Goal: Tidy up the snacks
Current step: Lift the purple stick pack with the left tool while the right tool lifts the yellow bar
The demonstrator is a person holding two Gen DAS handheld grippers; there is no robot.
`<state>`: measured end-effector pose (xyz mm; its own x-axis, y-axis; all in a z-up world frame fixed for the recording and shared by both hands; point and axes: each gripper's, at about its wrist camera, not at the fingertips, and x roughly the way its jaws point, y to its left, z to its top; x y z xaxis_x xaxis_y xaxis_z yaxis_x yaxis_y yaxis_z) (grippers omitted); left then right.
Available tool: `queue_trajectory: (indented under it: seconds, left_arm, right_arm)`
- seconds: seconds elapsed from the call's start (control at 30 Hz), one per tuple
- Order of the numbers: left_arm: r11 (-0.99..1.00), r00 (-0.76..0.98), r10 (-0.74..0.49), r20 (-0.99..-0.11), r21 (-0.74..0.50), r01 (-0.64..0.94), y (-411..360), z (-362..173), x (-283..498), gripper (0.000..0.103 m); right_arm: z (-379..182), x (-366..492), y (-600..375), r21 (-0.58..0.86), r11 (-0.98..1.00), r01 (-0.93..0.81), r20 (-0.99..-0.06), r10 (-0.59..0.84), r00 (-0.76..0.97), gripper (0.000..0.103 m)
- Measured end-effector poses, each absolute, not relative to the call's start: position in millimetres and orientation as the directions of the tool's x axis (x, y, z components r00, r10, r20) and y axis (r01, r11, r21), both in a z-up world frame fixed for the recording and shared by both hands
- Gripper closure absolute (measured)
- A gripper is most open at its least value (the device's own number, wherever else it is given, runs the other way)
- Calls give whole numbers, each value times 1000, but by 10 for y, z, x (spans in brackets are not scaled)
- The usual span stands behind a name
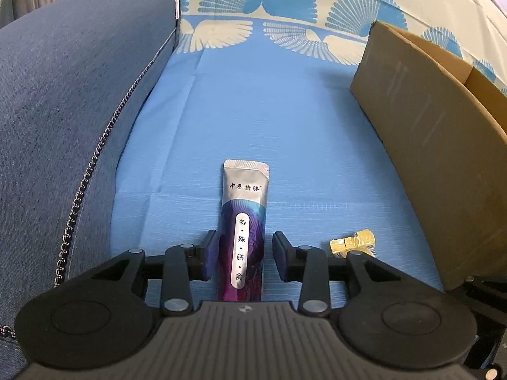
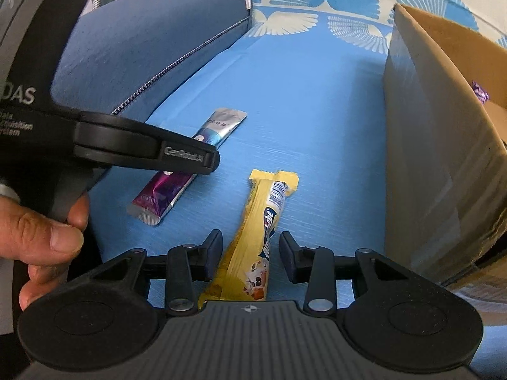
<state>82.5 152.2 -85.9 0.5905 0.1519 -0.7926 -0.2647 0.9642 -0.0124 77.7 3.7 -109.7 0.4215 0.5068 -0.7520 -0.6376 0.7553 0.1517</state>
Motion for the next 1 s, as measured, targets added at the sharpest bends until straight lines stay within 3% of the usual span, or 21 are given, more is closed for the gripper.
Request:
queue_trajectory:
  seconds: [0.17,0.27,0.47,1.0]
  left_arm:
    - [963,591,155,-792,-11,-268,1523,-857,821,73]
    - [964,598,160,-785,-7,-267,1514,-838,805,79]
    - [962,614,159,-773,-19,-273,1533,-796,767,80]
    - [969,584,160,-796,13,-248,1500,-861,818,69]
  right_arm:
    - [-1089,735,51,120,752,-648,-752,495,435,79]
    - [-1076,741,25,128,759,-638,-746,497,443,83]
    - [-949,686,-25,132,757,-640,-687,536,491,84]
    - [-1098,751,55,111,771,-627,-745,482,461,83]
